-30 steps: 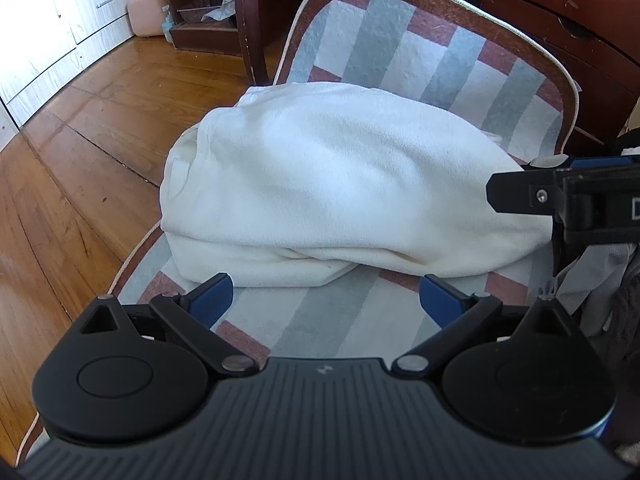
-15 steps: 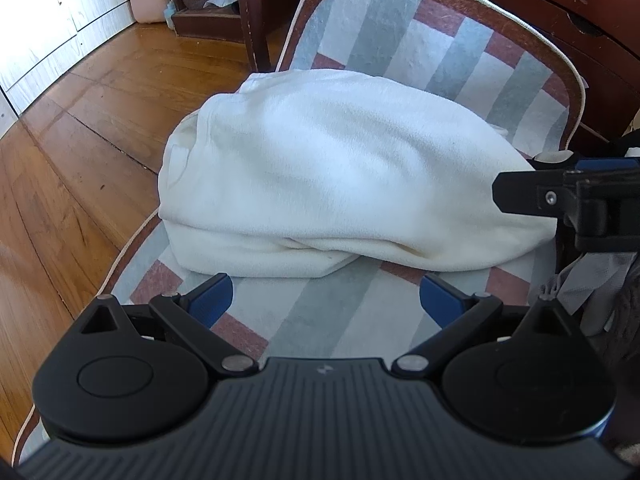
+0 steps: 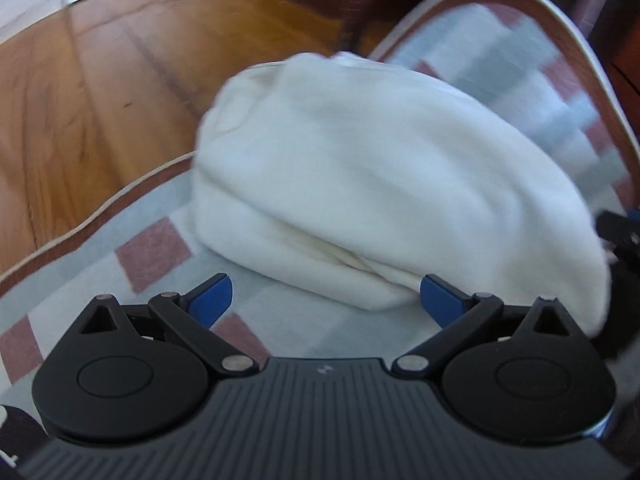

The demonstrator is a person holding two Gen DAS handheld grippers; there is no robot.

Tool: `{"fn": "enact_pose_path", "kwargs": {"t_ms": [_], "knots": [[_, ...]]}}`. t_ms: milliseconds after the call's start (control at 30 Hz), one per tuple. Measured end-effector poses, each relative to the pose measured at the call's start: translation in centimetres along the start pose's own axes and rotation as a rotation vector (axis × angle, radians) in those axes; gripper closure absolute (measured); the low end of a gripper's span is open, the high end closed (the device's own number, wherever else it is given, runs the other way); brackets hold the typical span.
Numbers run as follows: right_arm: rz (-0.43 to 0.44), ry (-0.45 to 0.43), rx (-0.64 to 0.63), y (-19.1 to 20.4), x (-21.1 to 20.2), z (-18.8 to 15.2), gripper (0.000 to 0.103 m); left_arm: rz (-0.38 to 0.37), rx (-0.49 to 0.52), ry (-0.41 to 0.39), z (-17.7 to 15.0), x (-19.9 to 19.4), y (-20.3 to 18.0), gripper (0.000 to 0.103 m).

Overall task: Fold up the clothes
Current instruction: 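Grasp the white fleece jacket with the left gripper while the right gripper grasps it too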

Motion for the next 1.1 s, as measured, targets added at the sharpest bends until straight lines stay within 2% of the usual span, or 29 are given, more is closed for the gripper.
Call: {"fn": "enact_pose_path", "kwargs": {"t_ms": [133, 300, 400, 467, 533, 567, 633, 667, 700, 767, 867, 933, 1000, 1067, 1100], "knots": [[0.009, 0.041, -0.039, -1.1, 3.8, 0.6, 0.001, 0.029, -0.053, -0.015, 0.8, 1.8, 2.2, 0.002], [-0.083, 0.073, 0.027, -3.9, 8.9, 1.9, 0.000, -0.023, -0.058, -0.039, 1.5, 3.6, 3.0, 0.006], [-0.044, 0.131, 0.149, -5.6, 12.0, 1.8, 0.000, -0.075, -0.104, -0.045, 1.4, 4.8, 3.7, 0.016], [0.021, 0.168, 0.236, -6.4, 13.9, 1.4, 0.001, -0.093, -0.151, -0.035, 1.0, 5.8, 4.4, 0.031], [0.142, 0.233, 0.359, -6.6, 15.5, 0.2, 0.026, -0.100, -0.191, -0.010, 0.4, 6.9, 5.0, 0.038], [0.209, 0.269, 0.426, -6.7, 16.3, -0.5, 0.050, -0.107, -0.201, -0.003, 0.1, 7.3, 5.2, 0.041], [0.260, 0.271, 0.416, -5.8, 15.9, -1.2, 0.063, -0.131, -0.222, 0.002, -0.4, 8.1, 5.4, 0.042], [0.271, 0.261, 0.388, -5.2, 15.4, -1.4, 0.073, -0.146, -0.233, 0.000, -0.7, 8.5, 5.5, 0.045], [0.285, 0.248, 0.350, -4.4, 14.7, -1.6, 0.076, -0.160, -0.240, -0.005, -0.8, 8.7, 5.5, 0.046], [0.374, 0.259, 0.317, -2.7, 12.8, -2.0, 0.077, -0.188, -0.241, -0.016, -0.7, 8.7, 5.2, 0.048], [0.573, 0.339, 0.284, 0.1, 9.5, -3.2, 0.078, -0.255, -0.262, -0.015, -0.8, 8.3, 4.3, 0.051], [0.662, 0.380, 0.229, 1.8, 7.2, -4.0, 0.079, -0.285, -0.253, -0.019, -0.9, 7.9, 3.6, 0.051], [0.635, 0.359, 0.149, 2.3, 5.7, -4.2, 0.079, -0.305, -0.233, -0.027, -0.9, 7.5, 3.0, 0.051], [0.538, 0.281, 0.107, 1.4, 4.8, -3.5, 0.074, -0.328, -0.218, -0.035, -0.9, 7.1, 2.4, 0.050], [0.478, 0.237, 0.103, 0.6, 4.5, -3.0, 0.057, -0.341, -0.218, -0.036, -0.9, 7.2, 2.2, 0.050]]}}
Point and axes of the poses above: each gripper's, at about its wrist camera, not at the fingertips, and x roughly the way its jaws point, y to its left, z to its top, the point moved 6 cm from there along x, roughly the way its jaws point, and after that the axes turned 11 degrees about -z, right-handed, at the moved point
